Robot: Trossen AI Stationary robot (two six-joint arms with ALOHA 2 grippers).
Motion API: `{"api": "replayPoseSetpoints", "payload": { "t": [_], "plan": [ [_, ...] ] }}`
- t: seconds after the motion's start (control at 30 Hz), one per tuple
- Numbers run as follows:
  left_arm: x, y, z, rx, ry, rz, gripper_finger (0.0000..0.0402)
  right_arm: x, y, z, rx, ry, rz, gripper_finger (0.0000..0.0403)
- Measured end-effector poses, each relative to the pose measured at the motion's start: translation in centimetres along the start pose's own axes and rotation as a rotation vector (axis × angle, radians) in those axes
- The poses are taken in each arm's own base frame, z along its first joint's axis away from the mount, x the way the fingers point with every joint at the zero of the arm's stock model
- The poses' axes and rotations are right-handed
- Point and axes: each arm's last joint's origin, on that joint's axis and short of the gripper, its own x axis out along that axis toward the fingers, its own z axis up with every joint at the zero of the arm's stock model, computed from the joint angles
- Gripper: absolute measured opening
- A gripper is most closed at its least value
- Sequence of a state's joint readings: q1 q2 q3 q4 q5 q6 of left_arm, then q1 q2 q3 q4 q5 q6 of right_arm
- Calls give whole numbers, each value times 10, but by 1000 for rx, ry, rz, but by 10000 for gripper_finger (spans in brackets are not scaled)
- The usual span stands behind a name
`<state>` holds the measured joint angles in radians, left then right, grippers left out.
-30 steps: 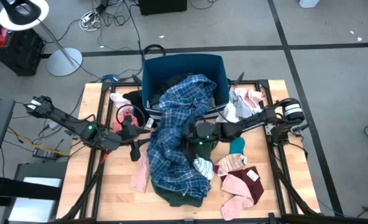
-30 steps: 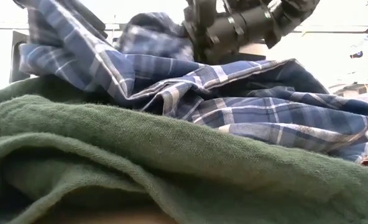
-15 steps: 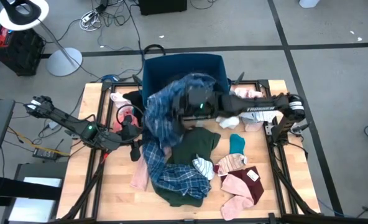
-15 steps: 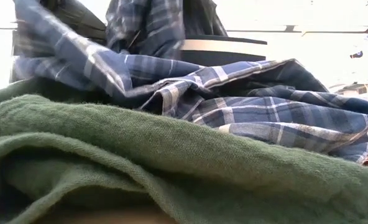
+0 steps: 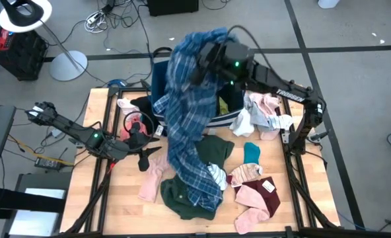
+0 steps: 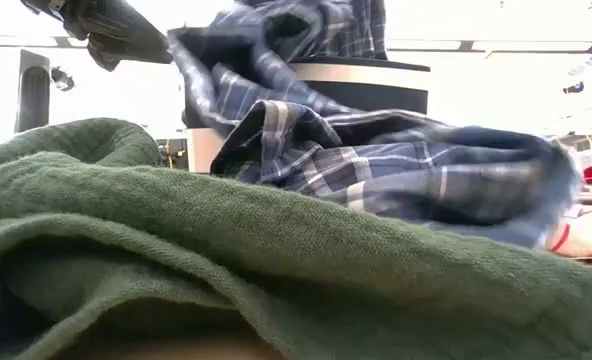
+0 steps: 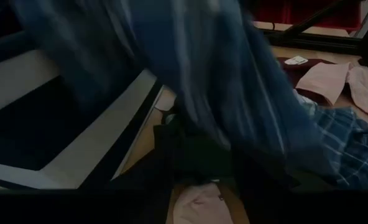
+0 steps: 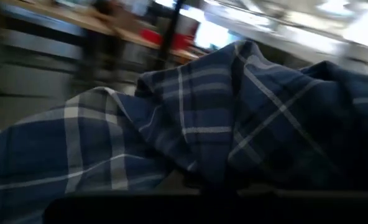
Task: Sort clothes
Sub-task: Put the blue checkered polo into the blue laundry bin
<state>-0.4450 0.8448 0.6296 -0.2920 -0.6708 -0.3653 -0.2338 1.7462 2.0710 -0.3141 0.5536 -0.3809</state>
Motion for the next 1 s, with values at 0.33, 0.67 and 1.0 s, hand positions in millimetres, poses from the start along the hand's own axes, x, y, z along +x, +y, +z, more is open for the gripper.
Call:
{"api": "replayPoseSetpoints", "payload": {
  "t": [0.33, 0.67, 1.0],
  "plan": [
    [0, 0, 0, 2, -1, 1, 163, 16, -32, -16, 17, 84, -85, 0],
    [0, 0, 1, 10, -12, 4, 163, 21, 19, -79, 271, 508, 406, 0],
    [0, 0, 1, 8, -11, 4, 163, 84, 73, -178, 266, 815, 487, 22]
  ]
}}
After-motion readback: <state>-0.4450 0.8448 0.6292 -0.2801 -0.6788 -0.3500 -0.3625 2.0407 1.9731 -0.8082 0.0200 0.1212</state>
